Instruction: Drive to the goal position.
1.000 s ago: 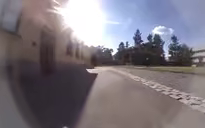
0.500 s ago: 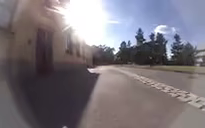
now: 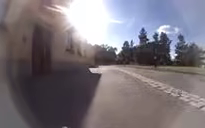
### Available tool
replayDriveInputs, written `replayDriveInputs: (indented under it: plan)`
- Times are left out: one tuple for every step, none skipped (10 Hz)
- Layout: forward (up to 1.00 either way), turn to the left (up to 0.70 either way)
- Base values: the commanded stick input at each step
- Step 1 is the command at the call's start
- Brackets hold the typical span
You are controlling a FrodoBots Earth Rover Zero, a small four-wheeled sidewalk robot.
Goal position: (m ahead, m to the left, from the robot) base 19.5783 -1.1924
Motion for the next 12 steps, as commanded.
replayDriveInputs:
  plan:
    - [1.00, 0.00]
    - [1.00, 0.00]
    - [1.00, 0.00]
    - [1.00, 0.00]
    - [1.00, 0.00]
    - [1.00, 0.00]
    - [1.00, 0.00]
    - [1.00, 0.00]
    - [1.00, 0.00]
    - [1.00, -0.40]
    - [1.00, -0.40]
    - [1.00, -0.40]
